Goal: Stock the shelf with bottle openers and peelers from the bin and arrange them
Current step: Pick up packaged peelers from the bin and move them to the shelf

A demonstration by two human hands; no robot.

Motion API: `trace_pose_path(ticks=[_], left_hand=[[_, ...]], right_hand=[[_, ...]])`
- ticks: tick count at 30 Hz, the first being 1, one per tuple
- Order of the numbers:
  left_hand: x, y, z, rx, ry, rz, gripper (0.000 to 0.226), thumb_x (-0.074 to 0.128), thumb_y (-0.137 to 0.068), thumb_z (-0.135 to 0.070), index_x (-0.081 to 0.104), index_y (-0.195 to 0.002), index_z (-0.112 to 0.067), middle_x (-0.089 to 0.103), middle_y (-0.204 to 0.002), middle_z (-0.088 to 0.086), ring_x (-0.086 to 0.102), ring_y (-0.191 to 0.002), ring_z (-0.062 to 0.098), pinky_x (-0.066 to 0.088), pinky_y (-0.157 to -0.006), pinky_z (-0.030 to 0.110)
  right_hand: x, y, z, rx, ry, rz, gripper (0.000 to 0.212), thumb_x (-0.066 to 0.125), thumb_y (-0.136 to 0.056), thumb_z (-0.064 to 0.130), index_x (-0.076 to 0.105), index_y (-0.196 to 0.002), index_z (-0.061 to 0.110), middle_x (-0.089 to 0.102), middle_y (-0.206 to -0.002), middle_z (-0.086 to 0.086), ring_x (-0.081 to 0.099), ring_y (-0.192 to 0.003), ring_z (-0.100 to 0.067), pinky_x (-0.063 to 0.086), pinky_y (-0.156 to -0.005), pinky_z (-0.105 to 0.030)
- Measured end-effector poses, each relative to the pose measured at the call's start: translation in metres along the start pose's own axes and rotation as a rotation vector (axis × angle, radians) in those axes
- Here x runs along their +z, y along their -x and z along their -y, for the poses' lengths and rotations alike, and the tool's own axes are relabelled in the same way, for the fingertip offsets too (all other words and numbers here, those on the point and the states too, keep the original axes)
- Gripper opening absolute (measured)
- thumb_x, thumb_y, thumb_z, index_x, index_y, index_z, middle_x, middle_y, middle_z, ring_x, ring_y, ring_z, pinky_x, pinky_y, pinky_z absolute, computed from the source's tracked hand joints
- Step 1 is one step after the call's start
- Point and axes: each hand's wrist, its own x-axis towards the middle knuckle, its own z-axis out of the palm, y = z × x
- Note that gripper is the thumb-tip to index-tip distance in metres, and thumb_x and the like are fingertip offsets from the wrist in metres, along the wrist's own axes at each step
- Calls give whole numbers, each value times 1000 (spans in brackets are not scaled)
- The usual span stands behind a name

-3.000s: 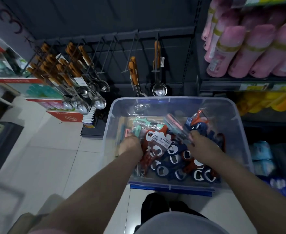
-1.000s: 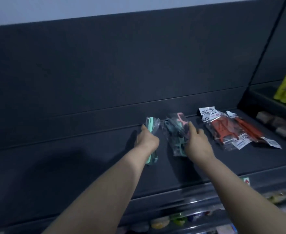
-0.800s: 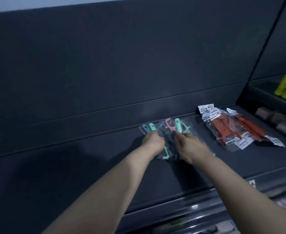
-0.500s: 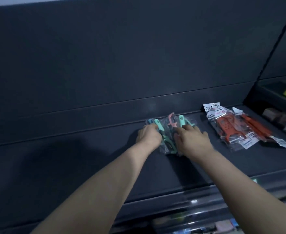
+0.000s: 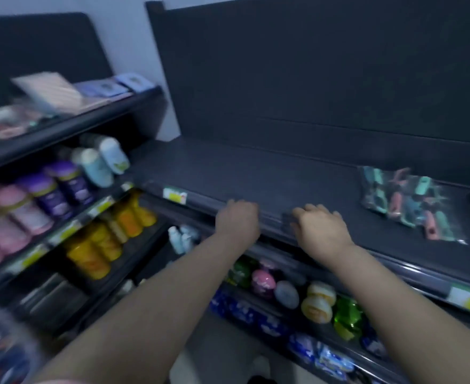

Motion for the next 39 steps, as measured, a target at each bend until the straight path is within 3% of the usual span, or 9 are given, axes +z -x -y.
trace_pose_path(ticks=[4,10,14,21,24,27,31,35,39], left_hand=[[-1,87,72,-254,66,100,25,53,-89,-15,64,-112,-17,59,-112,8,51,-111,28,48,-80,40],[-12,225,187,-637,94,39,28,52,-87,-15,67,-110,-20,65,-113,7,59,-110,29,54,-85,38],[-17,317,262,-832,113,63,22,53,-86,-18,67,-102,-12,68,-106,11,65,-104,31,52,-82,36],[-17,464,391,-1180,187,105,32,59,-84,-17,64,-116,-13,66,-116,14,62,-109,31,52,-88,36],[-9,507,427,-1281,235,95,34,54,-85,-9,64,-118,-9,66,-117,16,62,-111,31,51,-90,36],[4,537,449,-1363,274,141,34,51,-85,-3,62,-117,-8,66,-117,15,63,-107,30,52,-85,35],[26,549,461,-1449,341,152,31,46,-93,-7,57,-123,-7,62,-122,14,60,-112,31,48,-86,33],[44,546,457,-1547,380,184,25,47,-98,-15,57,-118,-4,64,-117,14,63,-104,28,45,-72,26],[54,542,455,-1681,409,262,32,55,-95,-14,52,-125,-3,63,-119,14,61,-108,28,44,-75,27]], right_hand=[[18,22,84,-245,-52,52,31,39,-100,32,52,-126,23,54,-124,-1,49,-115,-24,38,-86,-36],[25,57,236,-592,-86,83,28,38,-100,29,55,-121,21,57,-120,-2,51,-110,-25,40,-86,-39],[37,83,339,-752,-96,127,33,36,-100,34,51,-127,22,54,-124,-2,49,-114,-25,43,-84,-39],[70,124,512,-931,-122,261,26,46,-95,29,55,-118,25,59,-116,-1,57,-107,-24,47,-81,-37],[93,137,552,-991,-125,321,23,47,-93,26,61,-111,25,65,-111,0,62,-99,-21,54,-78,-34],[111,146,579,-1034,-103,377,20,46,-94,28,58,-109,24,63,-112,-2,60,-102,-22,48,-80,-34],[133,142,598,-1070,-87,461,20,48,-93,27,59,-109,21,64,-111,-3,60,-101,-25,49,-79,-36],[146,134,619,-1146,-22,502,23,52,-91,23,58,-113,22,62,-112,-2,60,-101,-24,49,-78,-34],[162,140,652,-1365,-16,555,39,54,-88,12,52,-125,24,55,-129,-2,51,-118,-25,44,-95,-38]])
